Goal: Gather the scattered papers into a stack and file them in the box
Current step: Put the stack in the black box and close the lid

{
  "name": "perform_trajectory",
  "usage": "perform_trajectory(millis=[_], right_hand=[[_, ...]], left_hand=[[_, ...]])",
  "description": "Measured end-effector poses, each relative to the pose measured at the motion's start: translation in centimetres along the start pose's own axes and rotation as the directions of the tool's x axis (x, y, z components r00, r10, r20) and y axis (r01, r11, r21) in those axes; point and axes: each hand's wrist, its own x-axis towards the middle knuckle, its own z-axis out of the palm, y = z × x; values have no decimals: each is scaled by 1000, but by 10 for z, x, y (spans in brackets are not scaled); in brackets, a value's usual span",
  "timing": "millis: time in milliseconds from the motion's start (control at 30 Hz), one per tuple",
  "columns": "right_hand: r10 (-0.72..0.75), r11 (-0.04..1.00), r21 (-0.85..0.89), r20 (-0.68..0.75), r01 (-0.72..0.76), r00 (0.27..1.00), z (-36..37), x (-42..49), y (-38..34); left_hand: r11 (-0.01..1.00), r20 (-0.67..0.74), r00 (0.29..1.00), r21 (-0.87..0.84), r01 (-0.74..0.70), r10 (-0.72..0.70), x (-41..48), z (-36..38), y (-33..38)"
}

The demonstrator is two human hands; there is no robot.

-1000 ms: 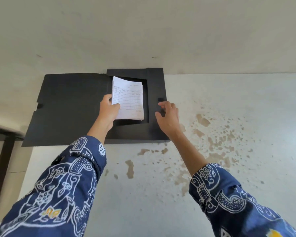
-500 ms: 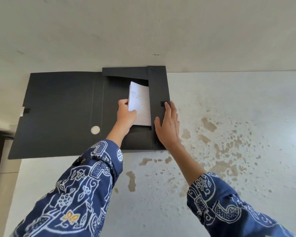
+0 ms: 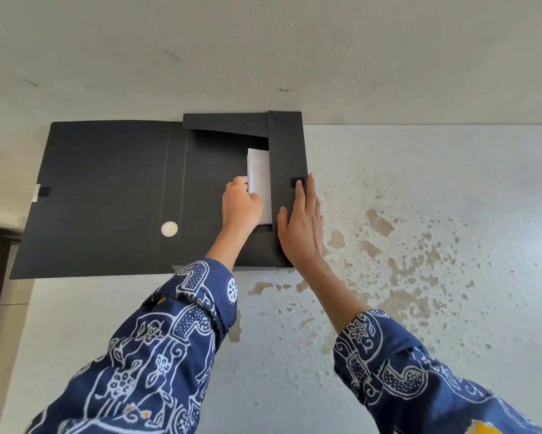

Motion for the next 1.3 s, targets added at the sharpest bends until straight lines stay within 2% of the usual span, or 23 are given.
perform_trajectory(millis=[133,233,400,500,700,867,933,1067,1133,1233,1300], right_hand=[[-9,999,-32,15,10,1000,1,0,1],[-18,999,-45,38,20,999,-1,0,1],[-97,981,-164,42,102,994,0,-22,-7],[-200,961,-185,53,207,978,9,-50,-21],[-385,877,-227,197,425,901,35,-96,-48],[-422,815,-295,287,498,860,49,-109,-61],[-426,795,-330,293,508,856,52,-113,-62],[-437,779,-345,297,523,849,55,-114,-59],[-439,774,-351,302,527,846,54,-114,-57],[-451,762,-358,305,540,838,53,-114,-54],[-460,755,-359,304,548,834,53,-113,-53]], left_hand=[[998,88,996,-56,23,-18,-4,-3,1],[995,82,997,-96,2,6,-9,-11,-1],[995,-141,990,-97,-27,13,-15,-44,-28],[1000,-314,949,4,-10,11,-22,-72,-57],[958,-535,837,159,239,-120,-38,-125,-120],[875,-496,786,99,474,-370,-48,-160,-163],[857,-459,770,38,515,-443,-49,-170,-171],[851,-432,751,-79,520,-499,-47,-186,-179],[848,-417,741,-201,490,-526,-47,-194,-182],[860,-473,730,-389,330,-493,-51,-203,-182],[849,-575,662,-495,187,-481,-57,-208,-176]])
